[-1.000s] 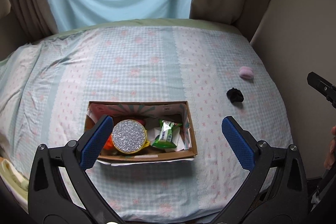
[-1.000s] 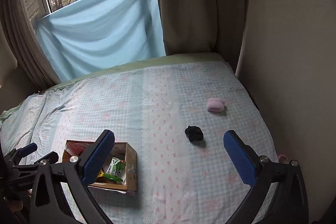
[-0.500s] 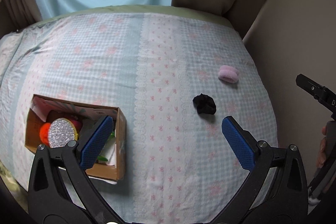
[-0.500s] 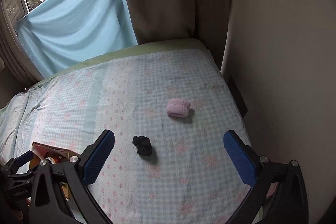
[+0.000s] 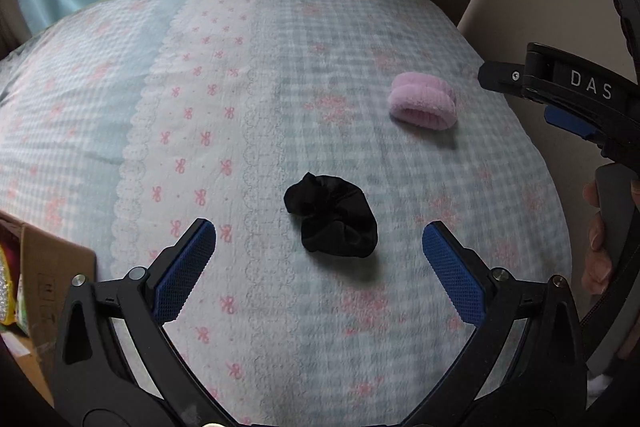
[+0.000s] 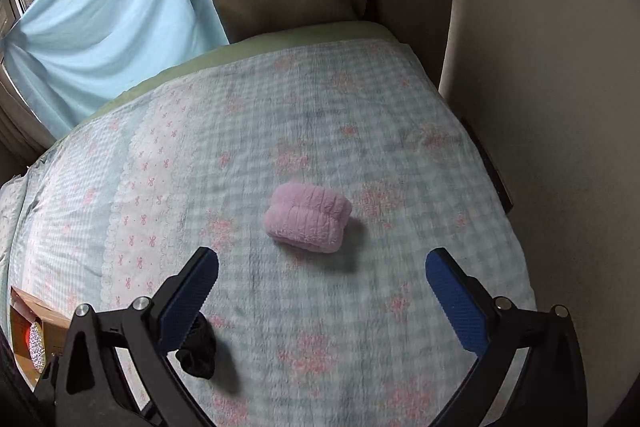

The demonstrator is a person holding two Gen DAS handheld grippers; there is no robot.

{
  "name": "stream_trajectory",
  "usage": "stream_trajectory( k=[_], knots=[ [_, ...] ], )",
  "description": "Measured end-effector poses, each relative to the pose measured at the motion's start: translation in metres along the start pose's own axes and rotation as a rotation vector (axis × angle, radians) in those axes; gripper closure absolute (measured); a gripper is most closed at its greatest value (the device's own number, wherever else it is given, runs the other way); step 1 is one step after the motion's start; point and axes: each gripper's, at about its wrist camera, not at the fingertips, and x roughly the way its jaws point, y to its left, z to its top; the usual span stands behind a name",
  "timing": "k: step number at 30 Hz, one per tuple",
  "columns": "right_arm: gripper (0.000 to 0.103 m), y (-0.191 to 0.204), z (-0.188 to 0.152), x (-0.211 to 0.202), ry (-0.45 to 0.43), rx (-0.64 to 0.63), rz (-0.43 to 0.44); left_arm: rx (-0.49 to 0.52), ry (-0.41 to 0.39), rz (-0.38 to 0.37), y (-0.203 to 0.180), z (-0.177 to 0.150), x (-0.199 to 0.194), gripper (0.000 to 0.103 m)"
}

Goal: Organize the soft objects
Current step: 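Grasp the black sock with the left tool while the right tool grasps the pink hair tie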

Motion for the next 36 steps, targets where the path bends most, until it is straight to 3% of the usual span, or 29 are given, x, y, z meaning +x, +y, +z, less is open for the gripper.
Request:
stream_trajectory(
  k=[5,9,12,14,15,16,20,28,36],
  knots=[
    [0.0,0.006,-0.002,0.047,0.027,-0.027,0.001,-0.005,0.014,-0.001,-0.001,-0.008,0.048,0.014],
    [0.0,0.011,-0.001,0.075,0.038,-0.016,0.004,-0.015,0.008,-0.007,-0.002,-0.009,0.068,0.017],
    [0.0,0.015,0.003,0.089,0.03,-0.01,0.006,-0.008,0.014,-0.011,-0.005,-0.007,0.078,0.032],
    [0.009,0.018,0.005,0.098,0.033,-0.022,-0.002,0.001,0.012,-0.002,-0.006,-0.007,0.082,0.038],
    [0.019,0.02,0.005,0.104,0.046,-0.028,-0.008,0.009,0.007,0.004,-0.007,-0.006,0.083,0.042],
    [0.03,0.022,0.006,0.108,0.057,-0.031,-0.01,0.015,0.002,0.009,-0.007,-0.006,0.082,0.052],
    [0.042,0.021,0.005,0.105,0.029,-0.029,-0.019,0.017,-0.004,0.021,-0.003,-0.001,0.081,0.077],
    [0.069,0.023,0.003,0.09,-0.015,-0.039,-0.007,0.005,-0.032,0.019,0.005,0.009,0.069,0.082],
    [0.075,0.027,0.005,0.061,-0.043,-0.049,0.007,-0.002,-0.056,0.014,0.01,0.019,0.05,0.082]
  ],
)
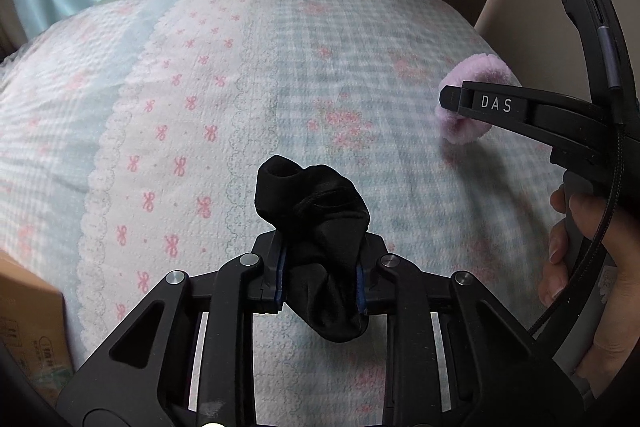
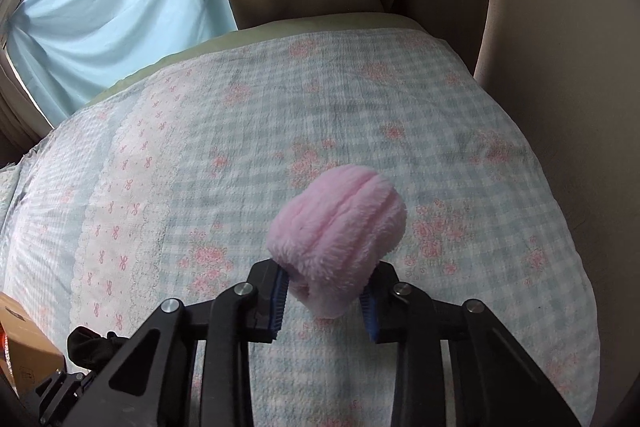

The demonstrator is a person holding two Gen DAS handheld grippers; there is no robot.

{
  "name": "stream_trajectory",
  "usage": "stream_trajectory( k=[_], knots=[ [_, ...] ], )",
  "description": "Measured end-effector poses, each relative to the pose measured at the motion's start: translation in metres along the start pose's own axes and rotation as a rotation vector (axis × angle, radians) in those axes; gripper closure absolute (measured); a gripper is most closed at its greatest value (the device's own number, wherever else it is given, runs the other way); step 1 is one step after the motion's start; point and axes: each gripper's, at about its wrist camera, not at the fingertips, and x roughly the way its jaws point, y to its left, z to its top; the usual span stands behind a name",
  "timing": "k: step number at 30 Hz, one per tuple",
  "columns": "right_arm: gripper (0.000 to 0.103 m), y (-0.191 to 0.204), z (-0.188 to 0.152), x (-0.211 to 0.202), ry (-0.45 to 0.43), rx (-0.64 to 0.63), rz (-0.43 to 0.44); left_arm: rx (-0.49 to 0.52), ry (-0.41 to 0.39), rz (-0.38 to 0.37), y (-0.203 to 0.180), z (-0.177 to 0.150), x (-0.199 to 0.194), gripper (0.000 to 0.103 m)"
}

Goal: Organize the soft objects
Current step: 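Carry the black sock and pink hair tie over the box with both tools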

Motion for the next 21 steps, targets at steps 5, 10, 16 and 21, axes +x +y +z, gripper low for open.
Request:
stream_trajectory(
  k=[5,10,16,21],
  knots=[
    [0.075,0.011,0.006,-0.039,-0.03,-0.017,0.006,-0.008,-0.022,-0.012,0.002,0.008,-0.03,0.082],
    [0.075,0.032,0.014,-0.096,-0.061,-0.039,0.016,-0.014,-0.061,-0.032,0.008,0.022,-0.078,0.082],
    [0.075,0.071,0.022,-0.179,-0.097,-0.068,0.042,-0.03,-0.092,-0.056,0.029,0.039,-0.153,0.082],
    [0.075,0.116,0.024,-0.245,-0.127,-0.084,0.073,-0.029,-0.119,-0.059,0.06,0.048,-0.217,0.082]
  ],
)
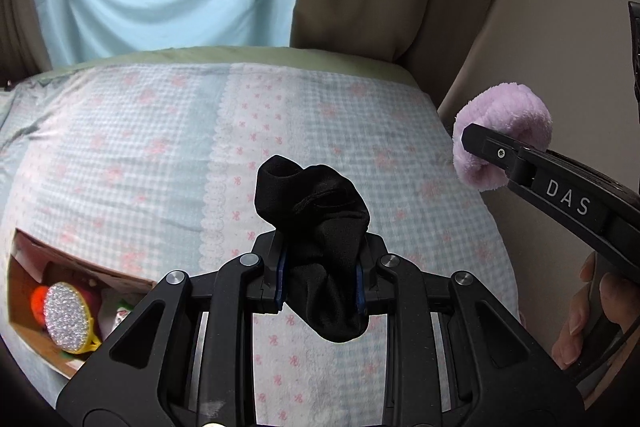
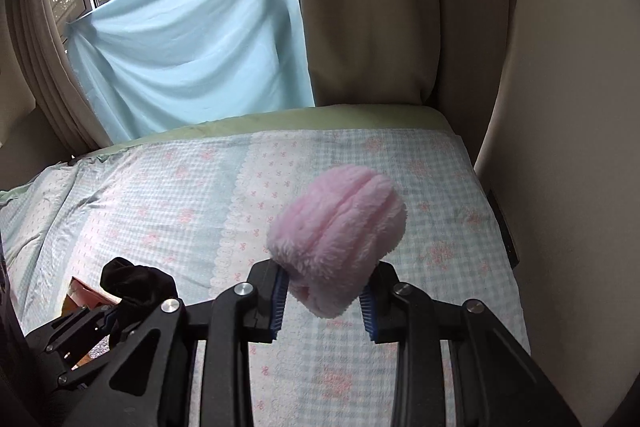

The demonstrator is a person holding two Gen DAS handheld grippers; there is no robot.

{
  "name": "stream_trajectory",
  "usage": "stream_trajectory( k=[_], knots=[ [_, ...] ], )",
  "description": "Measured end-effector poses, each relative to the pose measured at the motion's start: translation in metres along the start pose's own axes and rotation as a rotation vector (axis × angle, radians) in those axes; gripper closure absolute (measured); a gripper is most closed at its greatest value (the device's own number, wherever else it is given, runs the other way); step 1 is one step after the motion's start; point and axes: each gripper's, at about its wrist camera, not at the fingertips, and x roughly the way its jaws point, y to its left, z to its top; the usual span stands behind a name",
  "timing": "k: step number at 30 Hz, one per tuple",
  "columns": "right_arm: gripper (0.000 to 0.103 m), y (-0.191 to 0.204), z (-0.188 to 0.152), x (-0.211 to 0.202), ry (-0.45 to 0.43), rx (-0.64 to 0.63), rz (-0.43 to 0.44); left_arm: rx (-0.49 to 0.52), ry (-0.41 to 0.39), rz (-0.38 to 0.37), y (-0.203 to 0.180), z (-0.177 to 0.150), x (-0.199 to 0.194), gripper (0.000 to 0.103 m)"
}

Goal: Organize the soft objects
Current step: 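Carry the black sock and pink hair tie over the box with both tools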

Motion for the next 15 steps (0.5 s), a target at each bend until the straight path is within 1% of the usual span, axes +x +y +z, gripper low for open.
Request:
stream_trajectory(
  k=[4,8,12,15],
  knots=[
    [0.075,0.046,0.003,-0.042,-0.014,-0.016,0.021,0.001,-0.012,-0.003,0.029,0.01,-0.046,0.082],
    [0.075,0.096,-0.002,-0.074,-0.021,-0.03,0.039,0.012,-0.02,-0.003,0.062,0.012,-0.086,0.082],
    [0.075,0.146,-0.017,-0.093,-0.013,-0.036,0.06,0.023,-0.014,-0.002,0.099,0.008,-0.119,0.082],
    [0.075,0.182,-0.029,-0.098,-0.001,-0.041,0.076,0.025,0.0,-0.004,0.13,0.001,-0.138,0.082]
  ],
)
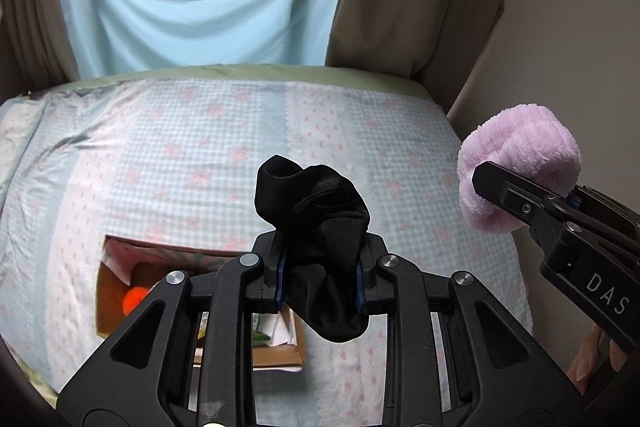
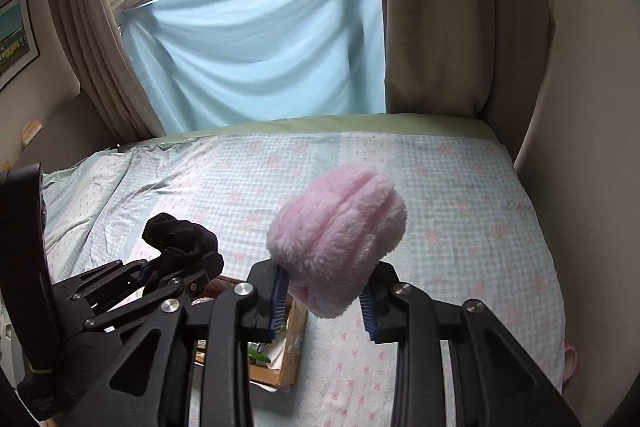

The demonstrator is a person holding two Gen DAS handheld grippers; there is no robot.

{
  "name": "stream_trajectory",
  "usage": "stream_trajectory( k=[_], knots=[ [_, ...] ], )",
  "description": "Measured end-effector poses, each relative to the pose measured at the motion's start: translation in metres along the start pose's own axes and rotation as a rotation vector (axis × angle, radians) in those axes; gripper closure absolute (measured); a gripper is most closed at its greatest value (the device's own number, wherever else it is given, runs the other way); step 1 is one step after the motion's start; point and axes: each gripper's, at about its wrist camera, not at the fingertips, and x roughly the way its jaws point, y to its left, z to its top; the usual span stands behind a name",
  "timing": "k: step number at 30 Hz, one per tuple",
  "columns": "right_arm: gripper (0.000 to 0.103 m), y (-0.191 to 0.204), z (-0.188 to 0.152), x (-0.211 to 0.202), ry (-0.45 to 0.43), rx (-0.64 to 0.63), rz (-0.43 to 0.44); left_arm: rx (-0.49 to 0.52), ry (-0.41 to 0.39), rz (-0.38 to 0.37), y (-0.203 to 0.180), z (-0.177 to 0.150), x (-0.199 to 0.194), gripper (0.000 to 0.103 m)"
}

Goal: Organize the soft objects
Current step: 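Carry the black sock and pink hair tie over the box with both tools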

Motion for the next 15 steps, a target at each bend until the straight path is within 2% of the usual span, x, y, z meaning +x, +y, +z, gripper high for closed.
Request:
stream_trajectory(
  k=[8,15],
  knots=[
    [0.075,0.08,-0.03,0.021,0.05,-0.016,0.034,0.009,0.04,0.017,0.087,-0.028,-0.037,0.082],
    [0.075,0.106,-0.064,0.073,0.19,0.04,0.063,0.027,0.104,0.033,0.154,-0.044,-0.024,0.082]
  ],
)
